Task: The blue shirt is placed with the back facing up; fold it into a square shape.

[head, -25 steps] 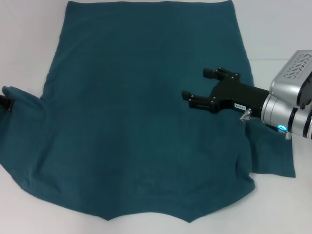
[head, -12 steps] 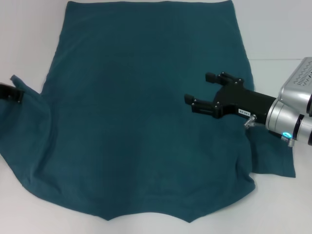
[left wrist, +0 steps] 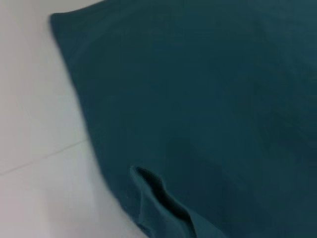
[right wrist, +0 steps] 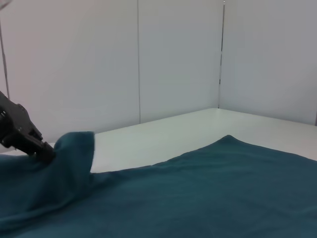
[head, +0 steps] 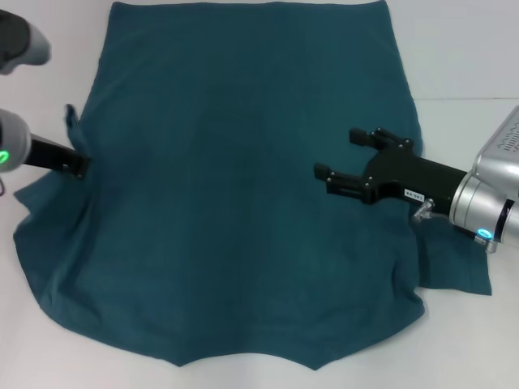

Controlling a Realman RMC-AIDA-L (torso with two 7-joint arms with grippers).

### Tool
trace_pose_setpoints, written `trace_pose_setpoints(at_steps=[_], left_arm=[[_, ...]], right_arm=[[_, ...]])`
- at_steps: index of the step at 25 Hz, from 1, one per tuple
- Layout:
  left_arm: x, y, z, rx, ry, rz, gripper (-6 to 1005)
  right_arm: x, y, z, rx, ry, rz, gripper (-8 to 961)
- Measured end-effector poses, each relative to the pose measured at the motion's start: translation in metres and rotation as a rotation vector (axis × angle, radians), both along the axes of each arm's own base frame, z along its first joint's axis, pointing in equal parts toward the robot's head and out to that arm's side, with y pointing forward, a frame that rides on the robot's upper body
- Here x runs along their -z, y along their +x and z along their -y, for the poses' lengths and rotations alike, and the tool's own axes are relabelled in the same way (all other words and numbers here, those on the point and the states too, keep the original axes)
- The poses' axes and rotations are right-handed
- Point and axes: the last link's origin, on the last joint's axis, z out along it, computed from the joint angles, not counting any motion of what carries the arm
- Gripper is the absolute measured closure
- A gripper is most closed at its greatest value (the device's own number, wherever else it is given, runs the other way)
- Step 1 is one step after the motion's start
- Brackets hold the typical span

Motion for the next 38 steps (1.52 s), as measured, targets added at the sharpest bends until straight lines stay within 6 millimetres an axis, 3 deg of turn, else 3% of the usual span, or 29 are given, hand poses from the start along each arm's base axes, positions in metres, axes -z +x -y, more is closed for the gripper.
trace_pose_setpoints(at_steps=[8, 24, 33, 38], left_arm=[[0.022, 0.017, -0.001, 0.025, -0.045, 0.025, 949], [0.061, 0.018, -0.003, -0.01, -0.121, 0.038, 951], [0.066, 0.019, -0.001, -0.029, -0.129, 0.047, 933], [0.065, 0.019, 0.0, -0.034, -0.135, 0.044, 761]], right_arm=[[0.0, 0.004, 0.003, 0.007, 0.001, 0.001, 28], [-0.002, 0.009, 0.005, 0.015, 0.009, 0.005, 31], [-0.002, 0.008, 0.005, 0.009, 0.007, 0.011, 33], [-0.001, 0.007, 0.004, 0.009, 0.004, 0.008, 34]])
